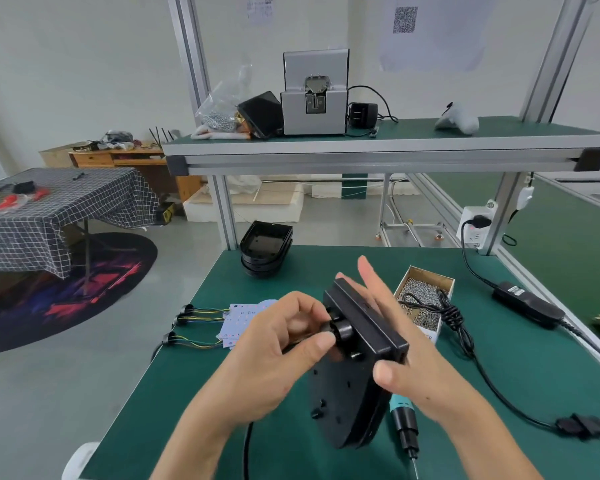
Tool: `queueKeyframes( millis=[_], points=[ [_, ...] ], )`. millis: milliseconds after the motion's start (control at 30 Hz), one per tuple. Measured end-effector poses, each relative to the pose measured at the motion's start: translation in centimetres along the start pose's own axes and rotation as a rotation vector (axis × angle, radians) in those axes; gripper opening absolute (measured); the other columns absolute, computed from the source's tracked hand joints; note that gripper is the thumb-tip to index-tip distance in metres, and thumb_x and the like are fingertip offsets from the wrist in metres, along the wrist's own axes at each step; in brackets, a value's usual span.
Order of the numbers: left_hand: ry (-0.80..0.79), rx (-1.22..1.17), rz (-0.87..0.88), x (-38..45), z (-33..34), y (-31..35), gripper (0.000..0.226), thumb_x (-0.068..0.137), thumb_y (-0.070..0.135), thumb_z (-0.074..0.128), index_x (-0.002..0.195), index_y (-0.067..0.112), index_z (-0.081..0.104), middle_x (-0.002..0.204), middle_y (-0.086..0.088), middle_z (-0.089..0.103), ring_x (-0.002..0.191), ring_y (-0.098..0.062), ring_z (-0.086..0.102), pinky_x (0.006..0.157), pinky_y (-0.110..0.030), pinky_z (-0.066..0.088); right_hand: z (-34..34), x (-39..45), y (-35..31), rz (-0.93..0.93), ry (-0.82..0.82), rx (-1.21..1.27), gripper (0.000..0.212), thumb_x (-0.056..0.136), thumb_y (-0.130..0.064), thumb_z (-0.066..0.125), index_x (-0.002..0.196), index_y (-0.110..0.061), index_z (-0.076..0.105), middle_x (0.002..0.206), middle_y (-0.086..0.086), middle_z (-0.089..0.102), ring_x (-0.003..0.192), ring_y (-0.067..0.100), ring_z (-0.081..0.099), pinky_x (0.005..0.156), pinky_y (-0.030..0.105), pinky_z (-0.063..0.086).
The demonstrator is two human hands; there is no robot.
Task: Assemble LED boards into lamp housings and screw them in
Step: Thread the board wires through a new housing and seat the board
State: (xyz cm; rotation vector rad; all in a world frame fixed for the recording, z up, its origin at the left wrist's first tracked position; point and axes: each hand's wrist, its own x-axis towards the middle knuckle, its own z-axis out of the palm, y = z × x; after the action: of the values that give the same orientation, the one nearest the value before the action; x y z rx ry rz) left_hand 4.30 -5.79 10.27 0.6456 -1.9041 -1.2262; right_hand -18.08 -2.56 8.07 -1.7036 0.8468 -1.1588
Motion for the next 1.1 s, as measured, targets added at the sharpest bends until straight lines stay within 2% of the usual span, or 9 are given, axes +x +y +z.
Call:
queueKeyframes(
  millis=[67, 133, 300, 433, 533, 633, 800, 967, 1100],
  points=[
    [-0.019, -0.051, 0.011, 0.0, -0.2, 0.2, 0.012, 0.103, 0.012, 0.056, 0.11, 0.003, 0.053, 0.082, 0.014, 0.069, 0.064, 0.004, 0.057, 0.066, -0.006, 0.042, 0.3, -0.3, -0.3, -0.002, -0.049, 0.04, 0.115, 0.074, -0.071, 0.079, 0.163, -0.047, 0.011, 0.165, -0.009, 0.036, 0.151, 0.023, 0.039, 0.123, 0.048, 0.035],
    [0.015, -0.121, -0.003, 0.1, -0.3, 0.3, 0.02, 0.101, 0.021, 0.058, 0.111, 0.004, 0.055, 0.076, 0.015, 0.063, 0.058, -0.002, 0.043, 0.061, -0.009, 0.038, 0.9, -0.7, -0.1, -0.026, 0.021, 0.046, 0.114, 0.074, -0.072, 0.079, 0.164, -0.041, 0.015, 0.159, -0.003, 0.045, 0.146, 0.026, 0.046, 0.121, 0.047, 0.036],
    [0.125, -0.204, -0.089, 0.3, 0.6, -0.2, 0.026, 0.1, 0.028, 0.053, 0.11, 0.006, 0.064, 0.073, 0.009, 0.061, 0.053, -0.01, 0.033, 0.054, -0.014, 0.031, 2.0, -0.5, 0.1, -0.087, 0.274, -0.039, 0.113, 0.072, -0.072, 0.081, 0.162, -0.028, 0.029, 0.157, 0.003, 0.047, 0.148, 0.027, 0.042, 0.118, 0.057, 0.037],
    [0.119, -0.36, -0.215, 0.4, 0.9, 0.1, 0.036, 0.098, 0.035, 0.057, 0.105, 0.002, 0.069, 0.079, 0.003, 0.068, 0.051, -0.008, 0.031, 0.049, -0.015, 0.026, 1.4, -0.6, -0.2, -0.156, 0.275, -0.172, 0.106, 0.075, -0.064, 0.083, 0.161, -0.031, 0.031, 0.162, 0.005, 0.037, 0.149, 0.027, 0.04, 0.118, 0.045, 0.038],
    [0.057, -0.445, -0.267, 0.2, 0.7, 0.5, 0.02, 0.095, 0.032, 0.061, 0.087, 0.016, 0.071, 0.071, 0.008, 0.064, 0.05, -0.006, 0.032, 0.049, -0.016, 0.023, 0.8, -0.8, -0.4, -0.174, 0.244, -0.249, 0.108, 0.07, -0.045, 0.086, 0.162, -0.031, 0.03, 0.163, 0.003, 0.034, 0.15, 0.026, 0.038, 0.118, 0.048, 0.038],
    [0.055, -0.42, -0.3, 0.2, 0.5, 0.8, 0.019, 0.092, 0.031, 0.064, 0.081, 0.015, 0.065, 0.064, 0.009, 0.062, 0.05, -0.006, 0.031, 0.048, -0.015, 0.024, 0.6, -0.9, -0.5, -0.191, 0.217, -0.301, 0.109, 0.068, -0.041, 0.085, 0.161, -0.029, 0.031, 0.161, 0.0, 0.036, 0.147, 0.027, 0.042, 0.116, 0.05, 0.04],
    [0.141, -0.225, -0.301, 0.2, 0.0, 1.1, 0.027, 0.089, 0.034, 0.079, 0.089, 0.01, 0.067, 0.059, 0.01, 0.061, 0.05, -0.009, 0.03, 0.048, -0.013, 0.027, 0.4, -1.1, -0.3, -0.181, 0.211, -0.418, 0.111, 0.066, -0.052, 0.085, 0.161, -0.029, 0.032, 0.162, -0.003, 0.034, 0.15, 0.022, 0.037, 0.115, 0.041, 0.042],
    [0.21, -0.128, -0.151, 0.2, 1.0, 0.8, 0.025, 0.087, 0.033, 0.07, 0.088, 0.009, 0.069, 0.068, 0.011, 0.067, 0.05, 0.002, 0.047, 0.053, -0.006, 0.036, 0.7, -0.9, 0.3, -0.177, 0.272, -0.318, 0.112, 0.066, -0.052, 0.087, 0.161, -0.029, 0.033, 0.162, 0.001, 0.036, 0.148, 0.027, 0.042, 0.113, 0.059, 0.04],
    [0.249, -0.081, -0.097, 0.2, 1.3, 0.2, 0.021, 0.092, 0.04, 0.077, 0.086, 0.02, 0.072, 0.084, 0.008, 0.074, 0.071, -0.003, 0.064, 0.069, -0.011, 0.047, 1.4, -0.8, 0.7, -0.156, 0.325, -0.186, 0.108, 0.071, -0.07, 0.083, 0.16, -0.028, 0.037, 0.158, 0.004, 0.042, 0.147, 0.029, 0.043, 0.115, 0.055, 0.04]
  ],
)
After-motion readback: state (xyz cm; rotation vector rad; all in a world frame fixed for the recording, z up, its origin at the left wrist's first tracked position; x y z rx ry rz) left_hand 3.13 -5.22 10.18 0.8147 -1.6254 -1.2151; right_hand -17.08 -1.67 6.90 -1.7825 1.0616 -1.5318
